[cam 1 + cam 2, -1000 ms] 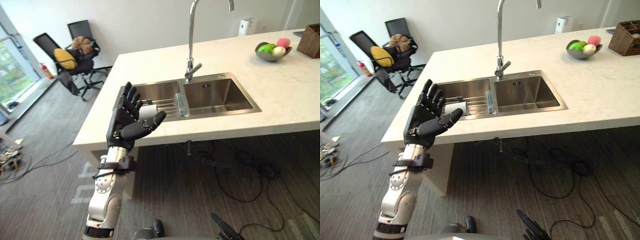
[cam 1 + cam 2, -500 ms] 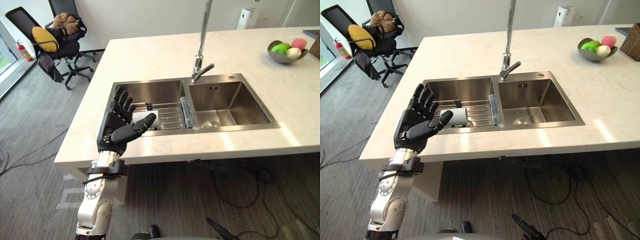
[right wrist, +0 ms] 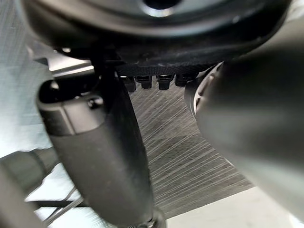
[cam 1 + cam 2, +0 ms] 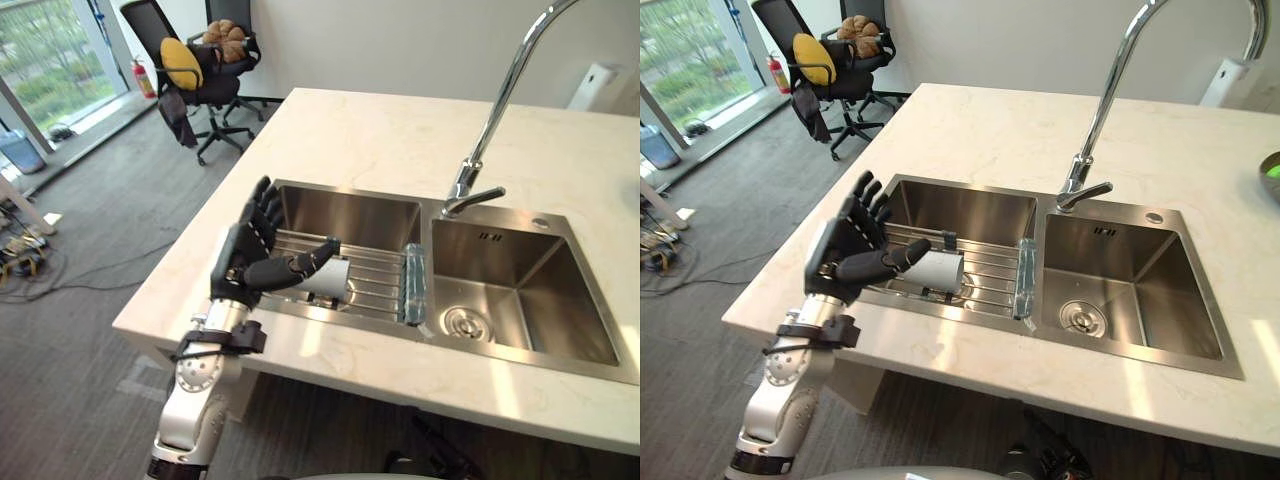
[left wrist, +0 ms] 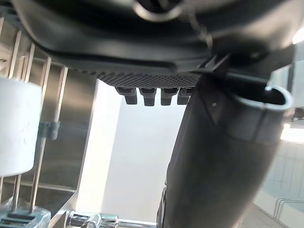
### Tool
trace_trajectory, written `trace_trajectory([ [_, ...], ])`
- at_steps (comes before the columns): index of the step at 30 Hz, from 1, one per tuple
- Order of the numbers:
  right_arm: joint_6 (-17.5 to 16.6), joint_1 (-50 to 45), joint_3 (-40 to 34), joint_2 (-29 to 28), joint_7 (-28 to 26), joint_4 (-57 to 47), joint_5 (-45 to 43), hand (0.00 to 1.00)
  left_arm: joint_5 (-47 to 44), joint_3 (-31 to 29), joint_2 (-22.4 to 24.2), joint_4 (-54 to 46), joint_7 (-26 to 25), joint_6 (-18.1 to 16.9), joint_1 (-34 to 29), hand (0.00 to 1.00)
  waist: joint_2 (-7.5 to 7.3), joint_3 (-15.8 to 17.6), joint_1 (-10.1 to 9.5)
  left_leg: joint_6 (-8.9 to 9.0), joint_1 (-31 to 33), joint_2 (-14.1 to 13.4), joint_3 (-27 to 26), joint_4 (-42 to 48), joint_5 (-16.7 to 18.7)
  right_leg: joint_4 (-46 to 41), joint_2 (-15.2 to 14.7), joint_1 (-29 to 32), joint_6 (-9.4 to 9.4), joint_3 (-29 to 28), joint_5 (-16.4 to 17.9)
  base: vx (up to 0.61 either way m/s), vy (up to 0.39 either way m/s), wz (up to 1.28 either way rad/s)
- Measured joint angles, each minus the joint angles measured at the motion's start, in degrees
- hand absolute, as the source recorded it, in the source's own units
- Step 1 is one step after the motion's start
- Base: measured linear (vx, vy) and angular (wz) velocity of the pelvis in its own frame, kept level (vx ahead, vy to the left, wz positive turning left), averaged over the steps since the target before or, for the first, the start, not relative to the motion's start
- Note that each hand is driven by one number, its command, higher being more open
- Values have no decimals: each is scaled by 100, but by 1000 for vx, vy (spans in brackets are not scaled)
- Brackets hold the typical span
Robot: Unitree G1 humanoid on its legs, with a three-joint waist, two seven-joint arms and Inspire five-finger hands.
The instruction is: Walk over to the sink, pick up the cup, carry it to the dishwasher, place the cup inside the dishwasher, then close the dishwasher door
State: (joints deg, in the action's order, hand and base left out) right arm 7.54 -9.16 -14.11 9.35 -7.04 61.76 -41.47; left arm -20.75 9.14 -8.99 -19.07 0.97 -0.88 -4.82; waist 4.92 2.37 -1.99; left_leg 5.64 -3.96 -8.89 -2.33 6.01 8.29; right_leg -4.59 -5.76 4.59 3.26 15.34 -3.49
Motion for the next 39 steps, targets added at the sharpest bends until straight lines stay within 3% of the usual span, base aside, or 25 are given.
trace_trajectory([
  [2,29,-30,0,-67,-41,12,-7,100,65,7,46,-12,124,22,153,100,-11,3,27,92,-38,-199,-30,-110,-82,292,236,-152,-89,97,-47,152,-186,7],
  [6,3,-37,16,-97,-47,71,-283,100,98,15,-11,-34,192,65,194,100,-33,0,42,95,-102,-221,-246,-251,-148,578,303,-269,-116,92,-143,71,-61,-2],
  [13,-61,-37,241,-61,-41,105,-343,100,1217,10,-471,219,-36,-303,181,100,-169,-34,45,77,-172,12,-382,-424,-139,965,169,-362,-10,11,-466,-25,54,-6],
  [16,-109,-43,496,-59,-40,70,-342,100,2168,28,-697,498,-99,-481,92,100,-223,-35,77,24,-172,88,-436,-386,-132,989,91,-357,22,-38,-521,-89,41,-7],
  [18,-154,-51,670,-32,-27,9,-343,100,2780,105,-903,613,-97,-557,67,100,-224,-34,142,9,-169,116,-452,-393,-124,990,65,-347,36,-57,-536,-66,7,-4],
  [27,-284,-35,824,-12,8,-23,-366,100,3783,391,-1199,840,-46,-634,102,100,-176,-17,304,24,-188,107,-474,-507,-189,991,80,-275,39,-67,-538,7,1,-1],
  [29,-327,-36,822,5,5,-20,-395,100,4066,476,-1468,987,-62,-631,122,100,-157,-5,322,23,-207,117,-481,-528,-189,991,74,-274,41,-58,-539,15,7,0],
  [39,-349,-34,821,55,-46,-5,-410,100,4240,492,-1569,1010,-75,-404,179,100,-88,35,365,8,-207,144,-473,-523,-193,994,47,-285,52,-12,-547,-14,-4,0],
])
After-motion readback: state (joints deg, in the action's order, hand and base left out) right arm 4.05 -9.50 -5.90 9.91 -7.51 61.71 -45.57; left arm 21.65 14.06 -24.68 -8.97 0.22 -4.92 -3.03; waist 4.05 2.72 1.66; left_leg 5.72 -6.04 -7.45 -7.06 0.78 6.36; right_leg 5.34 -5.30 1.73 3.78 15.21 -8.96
